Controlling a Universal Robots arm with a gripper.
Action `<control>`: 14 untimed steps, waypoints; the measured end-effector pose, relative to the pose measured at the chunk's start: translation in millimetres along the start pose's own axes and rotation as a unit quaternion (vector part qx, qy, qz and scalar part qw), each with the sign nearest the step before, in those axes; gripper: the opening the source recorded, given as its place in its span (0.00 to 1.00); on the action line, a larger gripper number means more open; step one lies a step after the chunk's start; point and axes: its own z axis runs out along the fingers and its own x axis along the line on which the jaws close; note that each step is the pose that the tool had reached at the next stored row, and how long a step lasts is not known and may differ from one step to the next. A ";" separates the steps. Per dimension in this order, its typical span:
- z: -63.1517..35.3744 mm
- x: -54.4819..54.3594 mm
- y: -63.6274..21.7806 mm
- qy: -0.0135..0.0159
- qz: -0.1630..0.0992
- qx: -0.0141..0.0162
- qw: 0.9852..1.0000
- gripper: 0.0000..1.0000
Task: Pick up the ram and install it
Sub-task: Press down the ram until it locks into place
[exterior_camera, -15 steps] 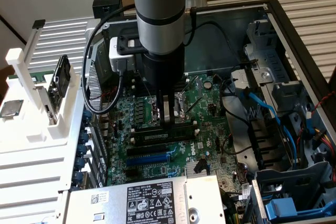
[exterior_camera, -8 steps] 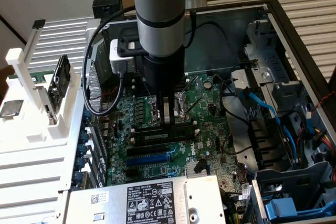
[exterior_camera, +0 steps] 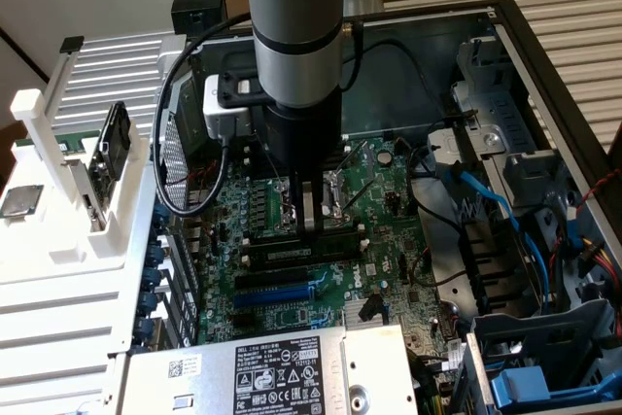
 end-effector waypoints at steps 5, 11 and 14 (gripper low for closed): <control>0.7 0.0 0.0 0.000 0.000 0.000 1.000 0.10; 1.2 0.0 0.0 0.000 0.000 0.000 1.000 0.10; 1.5 0.1 0.0 0.000 0.000 0.000 1.000 0.10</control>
